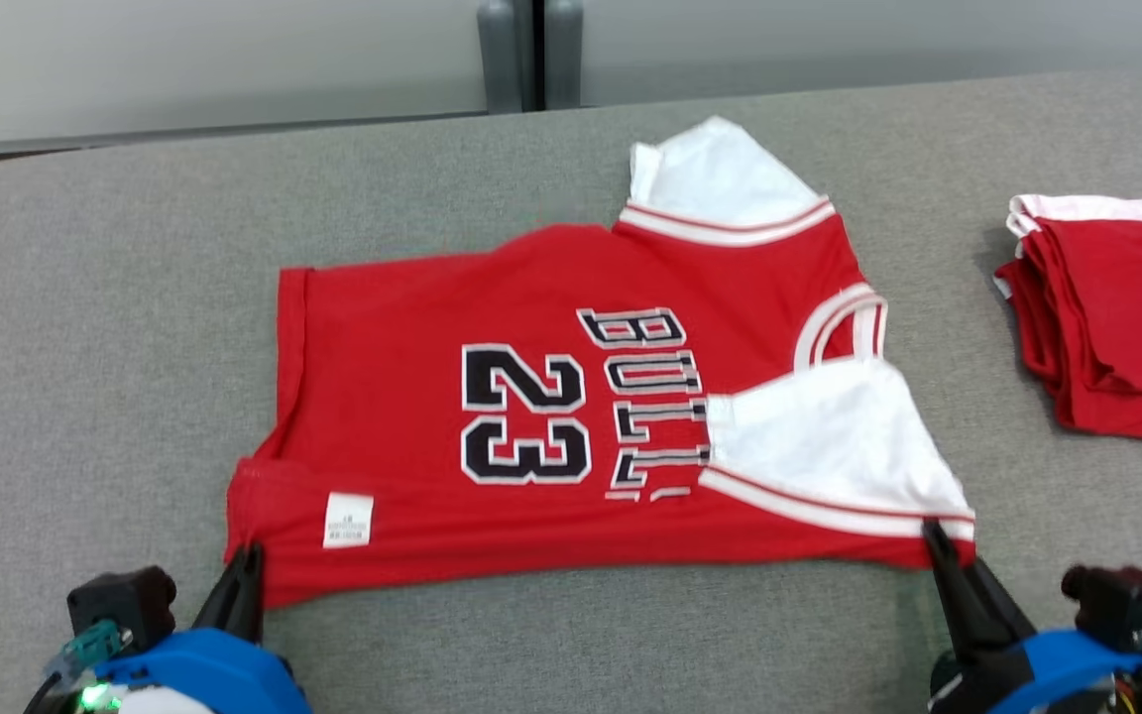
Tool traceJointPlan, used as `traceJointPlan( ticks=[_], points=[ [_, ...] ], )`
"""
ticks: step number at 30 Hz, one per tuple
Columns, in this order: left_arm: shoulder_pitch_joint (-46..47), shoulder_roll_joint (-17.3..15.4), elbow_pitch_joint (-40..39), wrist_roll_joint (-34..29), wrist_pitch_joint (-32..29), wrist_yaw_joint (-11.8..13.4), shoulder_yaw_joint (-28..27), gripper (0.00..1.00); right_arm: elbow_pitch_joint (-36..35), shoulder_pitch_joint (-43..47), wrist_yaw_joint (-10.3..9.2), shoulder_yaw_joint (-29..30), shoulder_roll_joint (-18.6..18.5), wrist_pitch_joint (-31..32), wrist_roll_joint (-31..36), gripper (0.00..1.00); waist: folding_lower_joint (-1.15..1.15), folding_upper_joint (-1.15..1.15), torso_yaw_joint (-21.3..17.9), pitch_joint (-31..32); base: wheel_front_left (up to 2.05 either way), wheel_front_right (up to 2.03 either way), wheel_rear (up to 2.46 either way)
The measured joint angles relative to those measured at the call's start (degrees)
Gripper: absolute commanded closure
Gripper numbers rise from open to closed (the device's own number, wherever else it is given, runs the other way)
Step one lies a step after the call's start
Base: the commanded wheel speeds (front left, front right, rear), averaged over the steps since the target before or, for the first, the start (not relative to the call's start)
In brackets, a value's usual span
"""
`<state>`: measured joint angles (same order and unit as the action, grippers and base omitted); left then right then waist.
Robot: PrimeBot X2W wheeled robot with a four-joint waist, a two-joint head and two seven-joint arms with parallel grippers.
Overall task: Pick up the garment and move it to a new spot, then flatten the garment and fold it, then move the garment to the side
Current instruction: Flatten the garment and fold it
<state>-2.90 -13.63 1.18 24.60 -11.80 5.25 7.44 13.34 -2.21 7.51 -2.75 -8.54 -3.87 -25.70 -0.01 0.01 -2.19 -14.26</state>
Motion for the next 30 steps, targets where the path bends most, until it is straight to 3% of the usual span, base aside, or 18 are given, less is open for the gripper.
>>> traceJointPlan(
  ticks=[5, 6, 7, 9, 19, 30],
  points=[
    [-4.35, -0.18, -2.36, 2.55, -3.04, 0.52, -0.71, 1.0, -4.83, 6.99, 0.0, 1.76, 2.56, 2.57, 1.6, 1.0, 0.0, 0.0, -0.81, 1.43, 0.0, 0.0, 0.0],
    [-4.99, -0.15, -2.27, 2.97, -3.77, 0.52, -0.6, 0.1, -5.0, 7.33, 0.0, 1.83, 2.82, 2.88, 2.16, 0.49, 0.0, -0.01, -0.97, 1.6, 0.0, 0.0, 0.0],
    [-5.44, 0.02, -2.2, 3.02, -3.63, 0.71, -0.57, 0.0, -5.15, 7.43, 0.0, 2.09, 3.04, 2.81, 2.72, 0.0, 0.0, 0.0, -1.04, 1.79, 0.0, 0.0, 0.0],
    [-5.52, -0.11, -1.72, 2.0, -2.79, 1.04, -0.33, 0.0, -5.23, 7.38, -0.01, 2.7, 3.3, 2.66, 4.11, 0.0, 0.0, 0.0, -0.99, 2.31, 0.0, 0.0, 0.0],
    [-1.77, 1.38, -4.54, -6.06, 13.06, 4.32, 0.22, 0.0, -12.11, 2.59, -0.02, 4.71, 3.59, -1.25, 11.62, 0.0, 0.0, -0.01, -0.73, 4.32, 0.0, 0.0, 0.0],
    [0.62, 1.08, -8.01, -8.91, 14.95, 5.47, 1.45, 0.0, -18.79, -1.16, -0.02, 4.9, 3.0, 1.96, 12.92, 0.0, 0.0, -0.01, -1.07, 4.37, 0.0, 0.0, 0.0]
  ],
)
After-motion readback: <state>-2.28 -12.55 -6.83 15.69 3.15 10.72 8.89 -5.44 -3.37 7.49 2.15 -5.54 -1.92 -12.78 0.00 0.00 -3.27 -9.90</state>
